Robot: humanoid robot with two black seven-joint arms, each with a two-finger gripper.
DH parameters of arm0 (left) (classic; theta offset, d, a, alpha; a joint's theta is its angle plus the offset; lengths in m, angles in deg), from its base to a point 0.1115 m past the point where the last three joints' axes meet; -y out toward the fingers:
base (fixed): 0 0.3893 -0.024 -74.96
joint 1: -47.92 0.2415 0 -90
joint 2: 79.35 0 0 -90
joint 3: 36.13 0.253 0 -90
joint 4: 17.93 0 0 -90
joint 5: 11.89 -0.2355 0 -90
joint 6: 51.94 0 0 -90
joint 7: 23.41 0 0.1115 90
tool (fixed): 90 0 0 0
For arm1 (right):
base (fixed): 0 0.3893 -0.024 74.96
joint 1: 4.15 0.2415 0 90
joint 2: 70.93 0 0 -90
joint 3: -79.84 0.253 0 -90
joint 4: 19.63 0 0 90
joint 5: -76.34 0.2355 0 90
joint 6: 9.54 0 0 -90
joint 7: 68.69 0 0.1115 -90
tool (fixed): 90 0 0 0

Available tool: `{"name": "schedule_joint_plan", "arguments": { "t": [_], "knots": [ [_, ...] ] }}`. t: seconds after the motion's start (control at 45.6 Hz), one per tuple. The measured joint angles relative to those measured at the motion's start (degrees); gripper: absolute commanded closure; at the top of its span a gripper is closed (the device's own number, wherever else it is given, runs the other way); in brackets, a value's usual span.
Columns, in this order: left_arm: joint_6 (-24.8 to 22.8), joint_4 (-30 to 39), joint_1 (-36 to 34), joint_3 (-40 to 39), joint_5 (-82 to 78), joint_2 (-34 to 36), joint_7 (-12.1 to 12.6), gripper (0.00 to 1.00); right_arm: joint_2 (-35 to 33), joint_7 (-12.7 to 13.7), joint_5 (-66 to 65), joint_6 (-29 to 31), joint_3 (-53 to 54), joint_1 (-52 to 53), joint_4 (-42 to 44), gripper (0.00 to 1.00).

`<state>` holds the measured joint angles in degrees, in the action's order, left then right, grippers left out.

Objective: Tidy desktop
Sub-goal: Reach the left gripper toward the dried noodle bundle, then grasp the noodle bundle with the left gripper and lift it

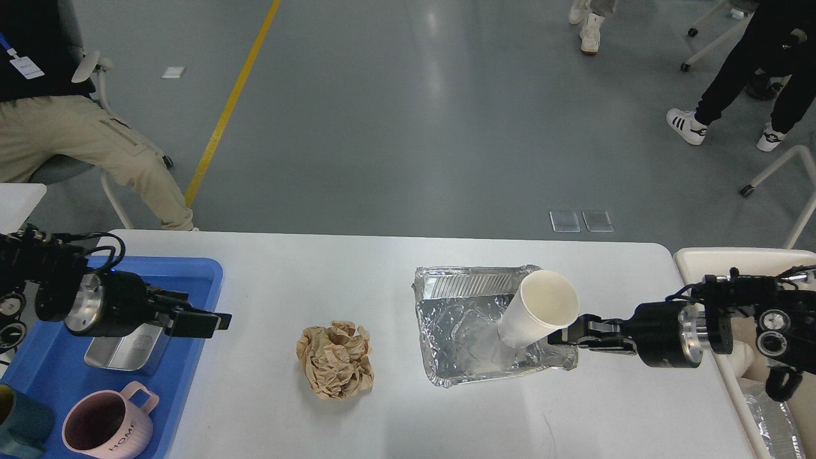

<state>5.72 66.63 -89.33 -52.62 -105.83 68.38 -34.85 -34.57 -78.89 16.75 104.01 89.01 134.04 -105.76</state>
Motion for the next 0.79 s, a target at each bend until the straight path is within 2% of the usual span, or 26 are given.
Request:
{"name": "schedule_joint_plan", "arguments": {
  "t": [0.329, 0.482, 0.789],
  "knots": [
    [-5.47, -4.26, -2.43, 0.17, -15.04, -16.95, -0.42, 0.03, -0.47, -0.05, 0.0, 0.0, 0.38, 0.16, -0.1, 1.0],
    [-6.82, -6.67, -3.04, 0.93, -17.9, -21.48, -0.32, 0.03, -0.78, -0.1, 0.0, 0.0, 0.77, 0.15, -0.37, 1.0],
    [-6.28, -14.14, -3.2, 2.58, -18.65, -28.63, -0.09, 0.03, -1.42, -0.25, 0.0, 0.0, 1.26, 0.1, -0.53, 1.0]
  ]
}}
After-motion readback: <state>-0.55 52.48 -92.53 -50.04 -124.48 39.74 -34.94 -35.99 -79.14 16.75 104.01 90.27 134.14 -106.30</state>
